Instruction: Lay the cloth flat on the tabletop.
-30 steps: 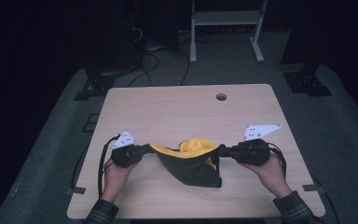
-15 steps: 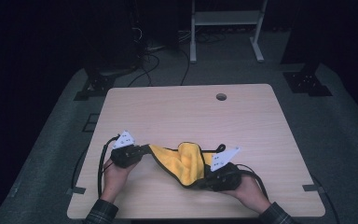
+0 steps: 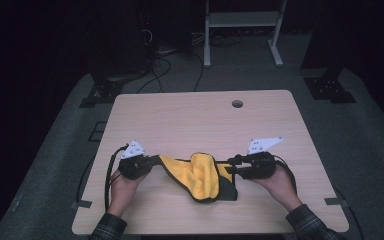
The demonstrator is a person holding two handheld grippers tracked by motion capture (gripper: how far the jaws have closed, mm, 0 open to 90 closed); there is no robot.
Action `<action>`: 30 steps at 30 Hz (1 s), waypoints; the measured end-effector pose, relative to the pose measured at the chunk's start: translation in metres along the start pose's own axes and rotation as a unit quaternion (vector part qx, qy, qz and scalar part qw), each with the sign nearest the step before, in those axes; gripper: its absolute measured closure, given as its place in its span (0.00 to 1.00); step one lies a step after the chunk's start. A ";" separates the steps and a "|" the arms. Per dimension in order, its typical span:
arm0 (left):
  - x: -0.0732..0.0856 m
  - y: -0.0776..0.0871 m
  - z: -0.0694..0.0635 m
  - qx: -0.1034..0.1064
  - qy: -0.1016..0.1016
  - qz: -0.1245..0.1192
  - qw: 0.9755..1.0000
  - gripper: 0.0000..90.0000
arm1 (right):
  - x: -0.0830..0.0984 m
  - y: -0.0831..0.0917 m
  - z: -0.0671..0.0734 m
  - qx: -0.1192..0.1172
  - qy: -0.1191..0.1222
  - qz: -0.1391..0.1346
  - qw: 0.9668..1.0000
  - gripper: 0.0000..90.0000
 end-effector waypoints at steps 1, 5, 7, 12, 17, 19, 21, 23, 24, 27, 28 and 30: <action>0.000 0.000 0.000 0.000 0.000 0.000 1.000 0.94 | 0.005 -0.004 -0.012 0.020 -0.007 0.010 1.000 0.65; 0.000 0.000 0.000 0.000 -0.001 0.001 1.000 0.94 | 0.021 -0.017 -0.044 0.076 -0.021 0.037 0.996 0.63; 0.000 0.000 0.000 0.000 -0.001 0.001 1.000 0.94 | 0.027 -0.025 -0.057 0.089 -0.032 0.044 0.995 0.62; 0.000 0.001 0.000 0.002 -0.003 0.000 1.000 0.94 | 0.041 -0.045 -0.065 0.105 -0.018 0.081 0.991 0.62; 0.000 0.001 0.000 0.002 -0.003 -0.001 1.000 0.94 | 0.043 -0.043 -0.062 0.092 -0.021 0.088 0.992 0.85; -0.001 0.001 -0.001 0.002 -0.005 -0.001 1.000 0.94 | 0.043 -0.042 -0.061 0.084 -0.026 0.091 0.992 0.89; -0.001 0.002 -0.001 0.002 -0.007 -0.002 1.000 0.94 | 0.042 -0.039 -0.060 0.082 -0.026 0.090 0.992 0.91; -0.004 0.003 -0.001 0.006 -0.004 -0.010 1.000 0.94 | 0.030 -0.023 -0.060 0.073 -0.036 0.070 0.994 0.91; -0.006 0.003 -0.001 0.009 -0.003 -0.016 1.000 0.94 | 0.025 -0.018 -0.060 0.074 -0.035 0.058 0.995 0.92; -0.012 0.003 -0.003 0.013 -0.007 -0.025 1.000 0.95 | 0.006 0.006 -0.056 0.081 -0.029 0.024 0.996 0.92; -0.015 0.003 -0.004 0.014 -0.010 -0.028 0.999 0.95 | 0.001 0.013 -0.054 0.082 -0.028 0.013 0.996 0.92; -0.023 0.004 -0.007 0.016 -0.021 -0.036 0.999 0.95 | -0.005 0.022 -0.053 0.085 -0.025 0.000 0.996 0.92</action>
Point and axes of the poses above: each handheld gripper's, and its own axes: y roughly backward along the jaws, x roughly out of its underside, z roughly to its left, the point moved 8 cm from there along -y, roughly forward along the jaws, and after that the axes turned 2 degrees about x, right-handed, at the moved point
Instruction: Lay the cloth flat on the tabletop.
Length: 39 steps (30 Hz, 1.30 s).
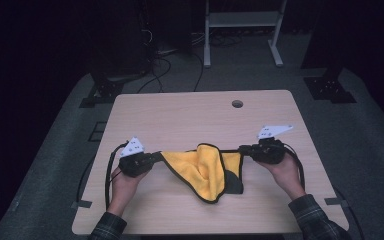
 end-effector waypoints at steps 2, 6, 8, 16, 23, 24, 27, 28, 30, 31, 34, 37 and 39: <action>-0.010 0.001 -0.003 0.000 -0.011 -0.012 1.000 0.95 | -0.008 0.013 -0.001 0.004 0.003 -0.019 1.000 0.92; -0.022 0.004 -0.004 -0.002 -0.024 -0.025 0.999 0.95 | -0.023 0.038 -0.006 0.013 0.003 -0.053 0.998 0.92; -0.027 0.007 -0.003 -0.003 -0.028 -0.034 0.999 0.95 | -0.033 0.056 -0.011 0.023 0.002 -0.077 0.997 0.92; -0.053 0.024 -0.001 -0.011 -0.051 -0.073 0.996 0.94 | -0.053 0.087 -0.007 0.029 0.015 -0.121 0.992 0.92; -0.048 0.010 0.013 -0.022 -0.047 -0.057 0.997 0.94 | -0.051 0.078 -0.012 0.040 0.012 -0.108 0.993 0.92; -0.045 0.006 0.018 -0.026 -0.041 -0.053 0.997 0.94 | -0.049 0.074 -0.014 0.040 0.009 -0.104 0.994 0.91; -0.038 -0.003 0.028 -0.036 -0.027 -0.038 0.998 0.95 | -0.042 0.055 -0.025 0.047 -0.004 -0.086 0.995 0.89; -0.034 -0.005 0.031 -0.040 -0.025 -0.031 0.998 0.95 | -0.041 0.051 -0.028 0.050 -0.009 -0.083 0.995 0.88; -0.028 -0.006 0.035 -0.050 -0.026 -0.017 0.998 0.95 | -0.035 0.038 -0.030 0.048 -0.016 -0.072 0.996 0.79; -0.028 -0.006 0.035 -0.050 -0.026 -0.017 0.998 0.95 | -0.035 0.038 -0.030 0.048 -0.016 -0.072 0.996 0.79; -0.023 -0.007 0.037 -0.054 -0.022 -0.011 0.998 0.95 | -0.034 0.035 -0.020 0.037 -0.006 -0.067 0.997 0.76; -0.023 -0.005 0.037 -0.055 -0.022 -0.011 0.998 0.95 | -0.031 0.027 0.003 -0.006 0.001 -0.067 0.998 0.73; -0.023 -0.003 0.036 -0.055 -0.025 -0.011 0.998 0.95 | -0.023 0.020 0.021 -0.022 0.017 -0.054 0.998 0.70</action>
Point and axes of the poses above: each handheld gripper's, and its own axes: y roughly backward along the jaws, x roughly out of its underside, z roughly to its left, the point moved 8 cm from there along -y, roughly forward along the jaws, and after that the axes turned 2 degrees about x, right-handed, at the moved point
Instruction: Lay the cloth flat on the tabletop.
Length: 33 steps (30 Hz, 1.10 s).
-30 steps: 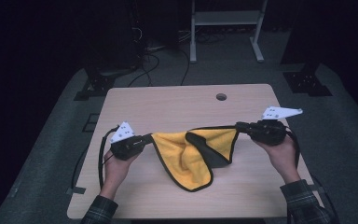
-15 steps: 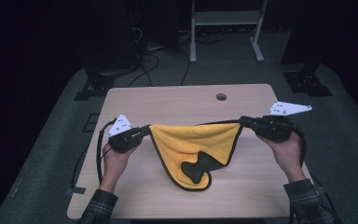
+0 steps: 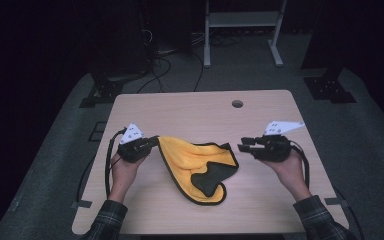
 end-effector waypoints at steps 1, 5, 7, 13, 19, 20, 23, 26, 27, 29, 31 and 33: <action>0.000 0.000 0.000 0.000 -0.001 0.001 1.000 0.95 | 0.005 -0.004 0.011 -0.009 0.007 0.007 1.000 0.69; 0.000 0.000 -0.001 0.000 -0.002 0.002 1.000 0.95 | 0.011 -0.021 0.040 -0.046 0.022 0.022 0.998 0.64; 0.000 0.001 -0.002 0.001 -0.003 0.002 1.000 0.95 | 0.008 -0.037 0.067 -0.087 0.031 0.023 0.995 0.57; 0.001 0.002 -0.004 0.004 -0.002 0.001 1.000 0.95 | 0.013 -0.065 0.114 -0.137 0.059 0.050 0.988 0.54; 0.001 0.004 -0.005 0.003 -0.006 0.002 1.000 0.95 | 0.037 -0.093 0.124 -0.118 0.086 0.120 0.982 0.89; 0.001 0.004 -0.005 0.003 -0.006 0.002 1.000 0.95 | 0.037 -0.093 0.124 -0.118 0.086 0.120 0.982 0.89; 0.002 0.009 -0.003 0.000 -0.007 0.004 1.000 0.95 | 0.032 -0.084 0.109 -0.098 0.064 0.107 0.987 0.96; 0.003 0.014 -0.002 -0.004 -0.006 0.001 1.000 0.95 | 0.020 -0.057 0.081 -0.066 0.039 0.068 0.995 0.96; 0.004 0.015 -0.001 -0.004 -0.005 0.000 1.000 0.95 | 0.016 -0.039 0.062 -0.041 0.024 0.050 0.998 0.96; 0.005 0.018 -0.002 -0.006 -0.003 0.000 1.000 0.95 | 0.015 -0.030 0.052 -0.027 0.018 0.042 0.999 0.96; 0.007 0.021 -0.002 -0.005 0.000 0.000 1.000 0.95 | 0.015 -0.014 0.033 -0.001 -0.001 0.031 1.000 0.97; 0.008 0.022 -0.005 -0.004 0.003 0.000 1.000 0.95 | 0.019 0.000 0.014 0.028 -0.010 0.027 0.999 0.97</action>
Point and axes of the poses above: each handheld gripper's, and its own axes: y roughly backward along the jaws, x roughly out of its underside, z roughly to its left, the point moved 8 cm from there along -y, roughly forward along the jaws, and after that the axes turned 2 degrees about x, right-handed, at the moved point
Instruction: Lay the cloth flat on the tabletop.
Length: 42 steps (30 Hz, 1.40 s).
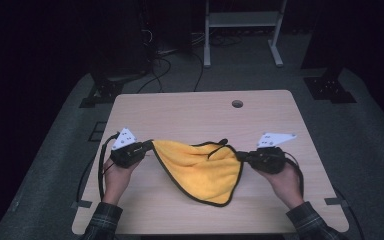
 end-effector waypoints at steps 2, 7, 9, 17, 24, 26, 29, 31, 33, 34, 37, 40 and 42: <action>0.001 0.000 -0.004 0.010 0.000 0.000 1.000 0.95 | 0.009 0.012 -0.029 0.036 -0.019 0.001 0.999 0.97; 0.006 -0.010 -0.023 0.047 -0.002 0.012 0.999 0.94 | 0.023 0.013 -0.062 0.072 -0.044 0.015 0.996 0.97; 0.008 -0.013 -0.028 0.057 -0.003 0.019 0.998 0.94 | 0.032 0.009 -0.080 0.093 -0.053 0.027 0.994 0.97; 0.020 -0.024 -0.043 0.083 -0.022 0.058 0.995 0.90 | 0.043 0.009 -0.096 0.101 -0.073 0.031 0.992 0.84; 0.022 -0.023 -0.042 0.072 -0.020 0.065 0.995 0.89 | 0.037 0.019 -0.059 0.040 -0.038 0.015 0.998 0.71; 0.025 -0.022 -0.042 0.072 -0.026 0.072 0.994 0.89 | 0.048 0.015 -0.034 0.001 0.000 0.041 0.999 0.70; 0.028 -0.022 -0.042 0.071 -0.028 0.078 0.994 0.89 | 0.059 0.012 -0.021 -0.023 0.018 0.057 0.998 0.69; 0.030 -0.021 -0.042 0.074 -0.025 0.081 0.994 0.89 | 0.068 0.009 -0.010 -0.041 0.032 0.072 0.996 0.67; 0.031 -0.021 -0.043 0.077 -0.025 0.084 0.993 0.89 | 0.082 0.005 0.003 -0.061 0.055 0.097 0.992 0.63; 0.032 -0.021 -0.043 0.076 -0.025 0.085 0.993 0.89 | 0.082 0.005 0.003 -0.061 0.055 0.097 0.992 0.63; 0.032 -0.020 -0.042 0.078 -0.021 0.085 0.993 0.90 | 0.092 0.000 0.012 -0.074 0.074 0.117 0.988 0.61; 0.033 -0.021 -0.042 0.080 -0.020 0.088 0.993 0.91 | 0.099 -0.004 0.018 -0.078 0.095 0.136 0.983 0.61; 0.034 -0.021 -0.042 0.082 -0.013 0.088 0.993 0.92 | 0.102 -0.007 0.020 -0.077 0.107 0.145 0.981 0.61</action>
Point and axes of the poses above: each handheld gripper's, and its own axes: y roughly backward along the jaws, x roughly out of its underside, z roughly to its left, the point moved 8 cm from there along -y, roughly forward along the jaws, and after that the axes turned 2 degrees about x, right-handed, at the moved point
